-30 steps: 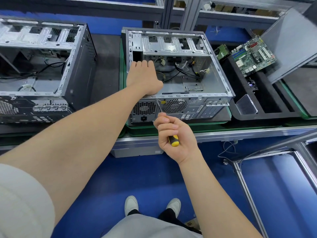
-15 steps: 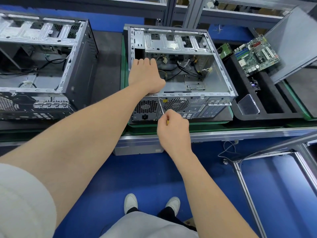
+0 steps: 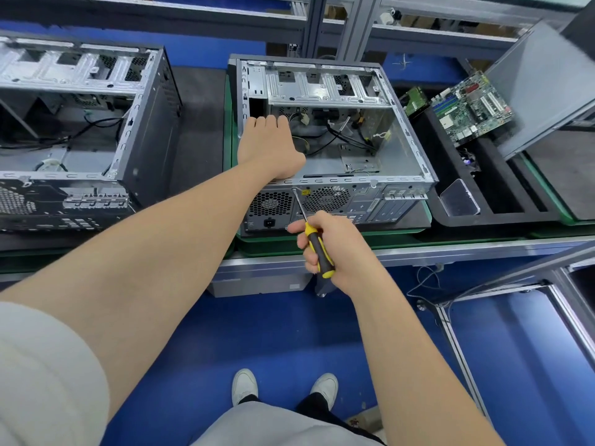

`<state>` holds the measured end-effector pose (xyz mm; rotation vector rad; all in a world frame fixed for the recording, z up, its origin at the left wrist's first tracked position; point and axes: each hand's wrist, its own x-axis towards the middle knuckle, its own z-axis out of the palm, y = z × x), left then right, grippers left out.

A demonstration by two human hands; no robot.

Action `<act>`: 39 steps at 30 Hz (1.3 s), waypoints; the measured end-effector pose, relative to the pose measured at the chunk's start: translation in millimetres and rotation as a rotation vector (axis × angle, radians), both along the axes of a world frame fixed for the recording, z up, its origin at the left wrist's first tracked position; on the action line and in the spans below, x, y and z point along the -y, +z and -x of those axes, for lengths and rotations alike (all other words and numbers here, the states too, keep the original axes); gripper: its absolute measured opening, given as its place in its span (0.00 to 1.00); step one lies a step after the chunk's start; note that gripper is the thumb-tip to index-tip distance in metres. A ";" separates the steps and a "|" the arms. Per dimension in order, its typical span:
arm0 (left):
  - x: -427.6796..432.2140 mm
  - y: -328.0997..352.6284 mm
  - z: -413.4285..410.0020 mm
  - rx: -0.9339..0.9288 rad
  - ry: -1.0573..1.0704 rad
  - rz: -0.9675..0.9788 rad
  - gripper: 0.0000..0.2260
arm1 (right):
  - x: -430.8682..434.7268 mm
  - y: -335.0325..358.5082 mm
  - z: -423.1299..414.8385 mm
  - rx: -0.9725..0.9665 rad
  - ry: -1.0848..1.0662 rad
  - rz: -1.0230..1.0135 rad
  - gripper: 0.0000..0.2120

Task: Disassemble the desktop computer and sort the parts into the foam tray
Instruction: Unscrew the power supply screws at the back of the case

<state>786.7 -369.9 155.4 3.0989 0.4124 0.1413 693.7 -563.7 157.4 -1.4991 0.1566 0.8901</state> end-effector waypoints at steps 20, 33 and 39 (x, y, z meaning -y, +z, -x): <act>0.6 -3.0 -2.8 0.004 0.020 -0.022 0.25 | -8.3 -2.9 10.0 0.437 0.036 0.293 0.11; 1.1 -0.5 -1.0 -0.010 0.014 -0.012 0.24 | -10.5 -10.6 13.9 0.888 0.058 0.662 0.19; -0.1 -0.1 -0.6 -0.013 0.007 -0.006 0.24 | -0.1 3.6 0.3 0.228 0.071 0.192 0.12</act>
